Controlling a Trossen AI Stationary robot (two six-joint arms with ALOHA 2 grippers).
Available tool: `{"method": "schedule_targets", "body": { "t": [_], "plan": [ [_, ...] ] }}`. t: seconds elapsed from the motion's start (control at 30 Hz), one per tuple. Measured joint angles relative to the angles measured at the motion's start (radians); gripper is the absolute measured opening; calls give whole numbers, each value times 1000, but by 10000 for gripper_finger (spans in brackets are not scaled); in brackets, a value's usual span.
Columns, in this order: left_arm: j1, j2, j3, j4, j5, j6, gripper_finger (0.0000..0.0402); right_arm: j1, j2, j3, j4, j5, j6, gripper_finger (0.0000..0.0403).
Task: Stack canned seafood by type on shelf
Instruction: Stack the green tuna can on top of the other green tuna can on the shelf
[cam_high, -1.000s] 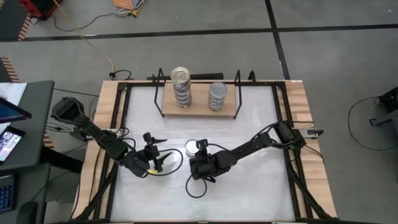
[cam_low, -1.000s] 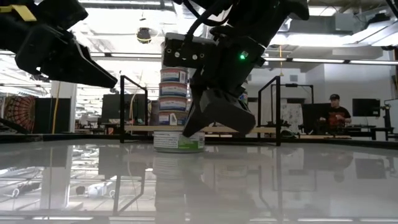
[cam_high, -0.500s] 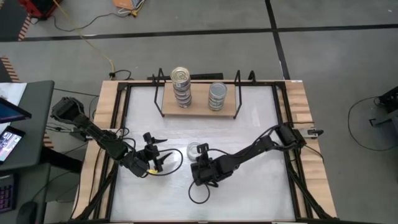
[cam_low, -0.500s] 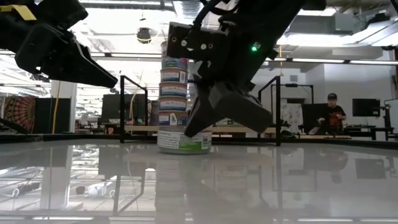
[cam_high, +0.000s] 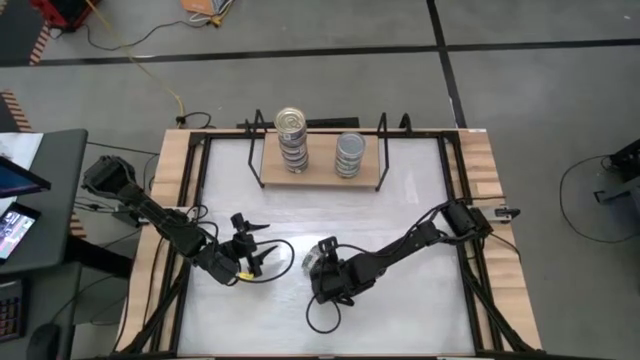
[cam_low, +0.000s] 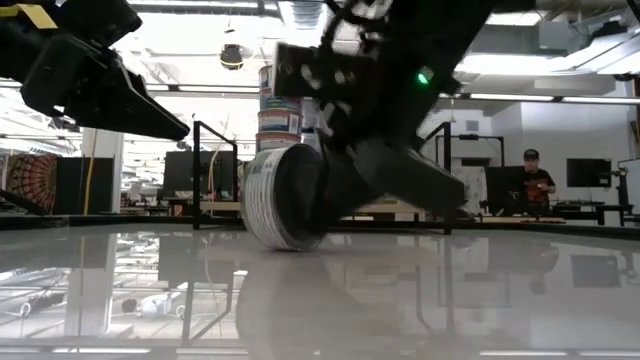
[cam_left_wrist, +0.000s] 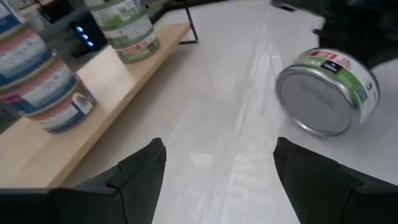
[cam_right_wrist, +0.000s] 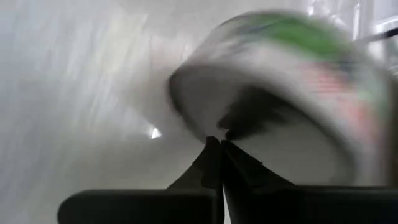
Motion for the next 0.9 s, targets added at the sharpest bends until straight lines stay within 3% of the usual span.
{"method": "schedule_targets", "body": {
  "t": [0.1, 0.2, 0.37, 0.67, 0.77, 0.9],
  "plan": [
    [0, 0, 0, 11, 67, 0, 288, -1, -26, 15, -3, 0, 2, 39],
    [16, 7, 0, 53, 226, -9, 288, 0, -66, 27, -35, -23, 20, 55],
    [55, 75, 0, 206, 386, 6, 288, -8, -137, 36, -74, -118, 17, 109],
    [113, 246, 0, 425, 393, 80, 288, 24, -173, 59, -89, -139, -28, 260],
    [136, 279, 0, 483, 372, 80, 288, 21, -133, 116, -115, -158, -64, 276],
    [155, 330, 1, 595, 416, 85, 288, 18, -58, 193, -131, -159, -156, 275]
  ]
}}
